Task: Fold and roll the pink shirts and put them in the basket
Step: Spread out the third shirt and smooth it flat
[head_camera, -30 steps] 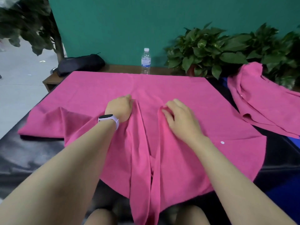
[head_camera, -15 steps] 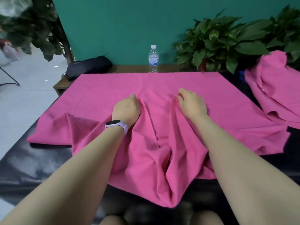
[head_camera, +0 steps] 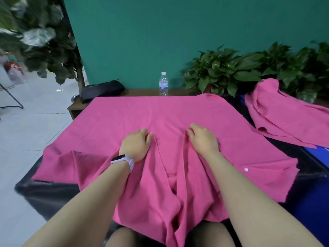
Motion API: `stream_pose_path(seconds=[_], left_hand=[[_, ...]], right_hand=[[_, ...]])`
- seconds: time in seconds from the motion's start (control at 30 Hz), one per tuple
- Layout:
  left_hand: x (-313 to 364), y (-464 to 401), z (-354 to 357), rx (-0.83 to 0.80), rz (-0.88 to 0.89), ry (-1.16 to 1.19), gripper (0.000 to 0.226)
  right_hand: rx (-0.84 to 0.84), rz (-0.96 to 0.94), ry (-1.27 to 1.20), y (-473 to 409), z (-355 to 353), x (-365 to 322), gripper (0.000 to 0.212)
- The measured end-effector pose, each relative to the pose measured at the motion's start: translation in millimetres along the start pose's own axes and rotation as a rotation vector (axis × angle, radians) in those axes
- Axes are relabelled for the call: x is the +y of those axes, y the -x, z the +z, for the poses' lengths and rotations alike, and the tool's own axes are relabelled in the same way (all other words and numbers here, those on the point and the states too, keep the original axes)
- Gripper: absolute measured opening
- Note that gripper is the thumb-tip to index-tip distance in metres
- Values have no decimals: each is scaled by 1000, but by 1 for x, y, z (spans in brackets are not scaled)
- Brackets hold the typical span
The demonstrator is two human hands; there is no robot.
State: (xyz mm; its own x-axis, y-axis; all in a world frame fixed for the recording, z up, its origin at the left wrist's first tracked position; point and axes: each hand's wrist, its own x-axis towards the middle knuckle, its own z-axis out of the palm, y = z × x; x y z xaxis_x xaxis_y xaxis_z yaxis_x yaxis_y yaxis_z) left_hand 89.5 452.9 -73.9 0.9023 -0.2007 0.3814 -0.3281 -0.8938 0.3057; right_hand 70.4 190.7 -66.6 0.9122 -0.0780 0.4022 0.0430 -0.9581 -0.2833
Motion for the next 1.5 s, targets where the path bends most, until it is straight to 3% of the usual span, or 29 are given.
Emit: stream_pose_path(seconds=[0.2, 0.47, 0.6, 0.67, 0.77, 0.87, 0.93, 1.17, 1.33, 1.4, 1.5], left_hand=[[9, 40, -19, 0, -13, 31, 35], [15, 71, -30, -27, -1, 0, 18], [23, 53, -43, -172, -106, -104, 19], [28, 34, -54, -248, -177, 3, 19], [30, 7, -65, -63, -229, 205, 20], [31, -23, -70, 244, -161, 111, 15], [24, -48, -69, 318, -89, 51, 17], [6, -70, 16, 31, -132, -107, 16], [-2, -72, 31, 54, -104, -113, 25], [-3, -72, 33, 67, -94, -103, 24], [-4, -73, 36, 70, -95, -83, 21]], right_hand=[[-13, 4, -10, 42, -18, -8, 25], [32, 13, 12, 75, -25, -8, 23], [22, 21, 37, 72, -24, -8, 29], [-11, 39, 6, 69, -24, -6, 26], [-45, 67, -41, 67, -24, -4, 23], [-44, 80, -54, 67, -25, -5, 22], [-59, 103, -54, 67, -27, -7, 21], [-98, 94, -38, 60, -24, -8, 17], [-96, 14, 65, 55, -23, -12, 19], [-20, 42, 91, 40, -30, -18, 18], [249, 10, 67, -3, -47, -30, 16]])
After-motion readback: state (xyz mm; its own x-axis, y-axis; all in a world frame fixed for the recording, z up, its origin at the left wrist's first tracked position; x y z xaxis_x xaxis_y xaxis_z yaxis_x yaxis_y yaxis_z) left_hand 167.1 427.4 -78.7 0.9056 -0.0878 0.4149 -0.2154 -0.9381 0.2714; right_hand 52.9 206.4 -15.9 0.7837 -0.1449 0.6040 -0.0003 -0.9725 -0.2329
